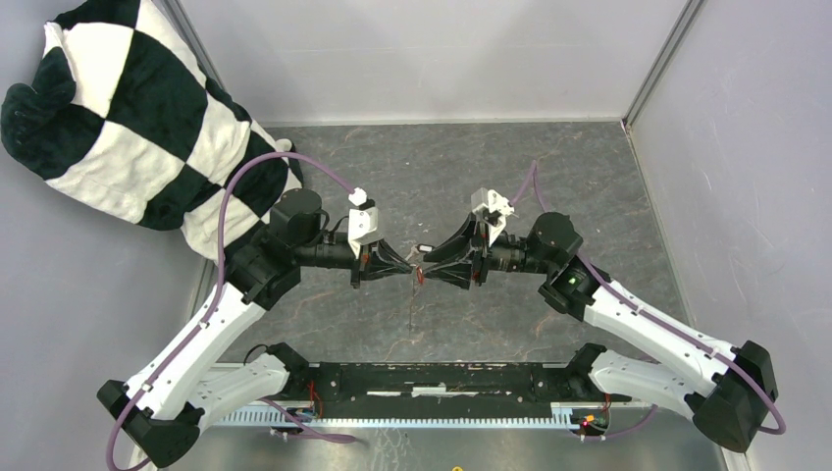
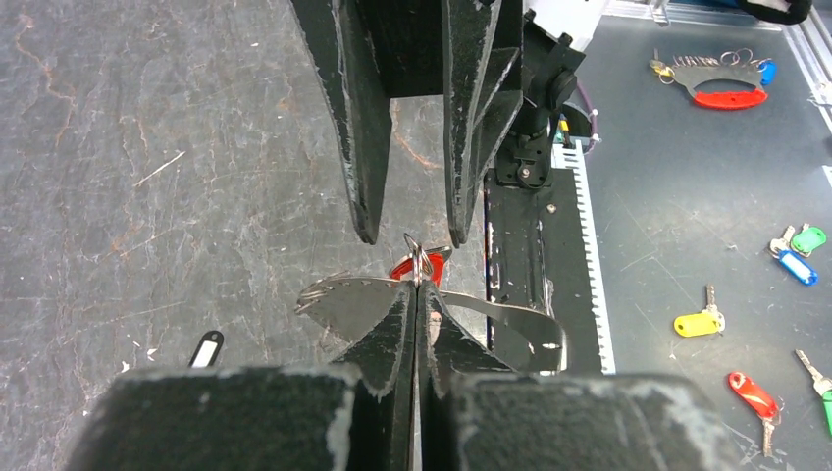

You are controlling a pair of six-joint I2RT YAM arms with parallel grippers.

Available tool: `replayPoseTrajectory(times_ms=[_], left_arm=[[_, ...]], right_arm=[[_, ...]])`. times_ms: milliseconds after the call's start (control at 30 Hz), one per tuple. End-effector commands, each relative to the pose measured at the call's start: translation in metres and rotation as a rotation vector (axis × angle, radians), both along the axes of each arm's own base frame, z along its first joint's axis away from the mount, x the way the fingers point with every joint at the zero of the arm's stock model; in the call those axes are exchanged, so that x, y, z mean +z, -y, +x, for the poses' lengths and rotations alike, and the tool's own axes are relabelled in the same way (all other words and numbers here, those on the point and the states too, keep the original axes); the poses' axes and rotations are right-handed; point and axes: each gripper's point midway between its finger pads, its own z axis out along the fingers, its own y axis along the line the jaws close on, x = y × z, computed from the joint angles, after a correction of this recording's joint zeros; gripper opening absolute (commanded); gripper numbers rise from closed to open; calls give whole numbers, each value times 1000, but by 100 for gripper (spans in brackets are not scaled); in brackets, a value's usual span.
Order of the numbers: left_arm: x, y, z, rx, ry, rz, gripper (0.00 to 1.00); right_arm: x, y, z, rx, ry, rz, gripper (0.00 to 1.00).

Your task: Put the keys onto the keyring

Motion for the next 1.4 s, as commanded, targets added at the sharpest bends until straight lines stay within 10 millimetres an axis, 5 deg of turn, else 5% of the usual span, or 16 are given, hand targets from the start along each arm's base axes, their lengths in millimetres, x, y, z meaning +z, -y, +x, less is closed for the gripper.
replayPoseTrajectory(times_ms=[0,567,867,1033,1367], left_arm=[[28,2,-4,-22,56,-74,2],[36,2,15,89,101,-112,2],[34,1,13,84,93,-108,2],[33,2,15,88,89,-106,2],[34,1,19,112,93,-105,2]], right_arm=[[10,4,-4,4,13,48,40],[11,3,6,-48,-36,96,50],[16,1,25,-140,-47,136,29],[17,2,24,-136,-40,140,26],[3,6,22,-146,-40,86,0]])
